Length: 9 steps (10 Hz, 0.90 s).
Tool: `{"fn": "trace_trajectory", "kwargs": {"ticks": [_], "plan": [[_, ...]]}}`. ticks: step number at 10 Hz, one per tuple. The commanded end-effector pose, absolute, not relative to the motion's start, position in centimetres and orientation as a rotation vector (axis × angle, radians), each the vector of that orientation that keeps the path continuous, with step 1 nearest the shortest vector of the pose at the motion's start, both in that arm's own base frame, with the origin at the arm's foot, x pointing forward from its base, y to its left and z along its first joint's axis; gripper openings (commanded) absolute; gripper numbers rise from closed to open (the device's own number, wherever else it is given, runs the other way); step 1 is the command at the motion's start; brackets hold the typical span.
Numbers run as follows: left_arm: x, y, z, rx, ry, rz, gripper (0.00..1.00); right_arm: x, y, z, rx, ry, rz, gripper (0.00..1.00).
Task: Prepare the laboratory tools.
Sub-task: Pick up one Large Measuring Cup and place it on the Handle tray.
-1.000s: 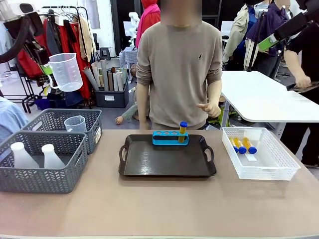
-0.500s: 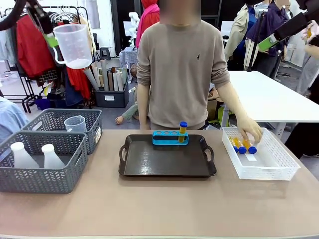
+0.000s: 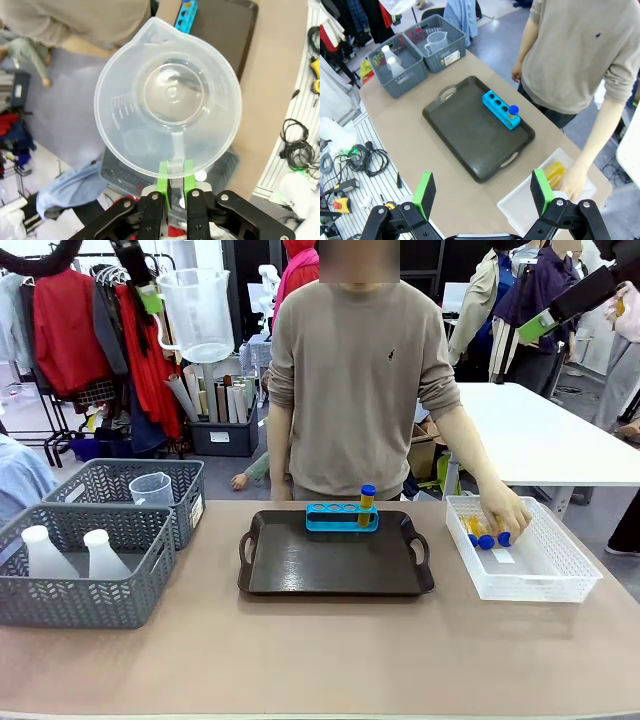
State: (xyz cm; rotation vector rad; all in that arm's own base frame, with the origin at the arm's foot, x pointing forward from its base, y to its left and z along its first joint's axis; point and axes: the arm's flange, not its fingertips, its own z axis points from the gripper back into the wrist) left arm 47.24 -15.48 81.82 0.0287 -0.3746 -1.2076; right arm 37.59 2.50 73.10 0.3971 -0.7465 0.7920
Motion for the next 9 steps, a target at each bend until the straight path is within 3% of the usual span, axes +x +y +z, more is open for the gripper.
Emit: {"fn": "trace_trajectory", "kwargs": {"ticks": [1, 9], "plan": [[48.9, -17.1, 83.2, 0.051, -0.348, -1.303, 0.00, 37.5, 2.5, 73.2, 0.400, -0.746, 0.799, 1.00], [49.2, -19.6, 80.8, 0.021, -0.351, -1.341, 0.00, 37.5, 2.5, 73.2, 0.400, -0.746, 0.799, 1.00]]}}
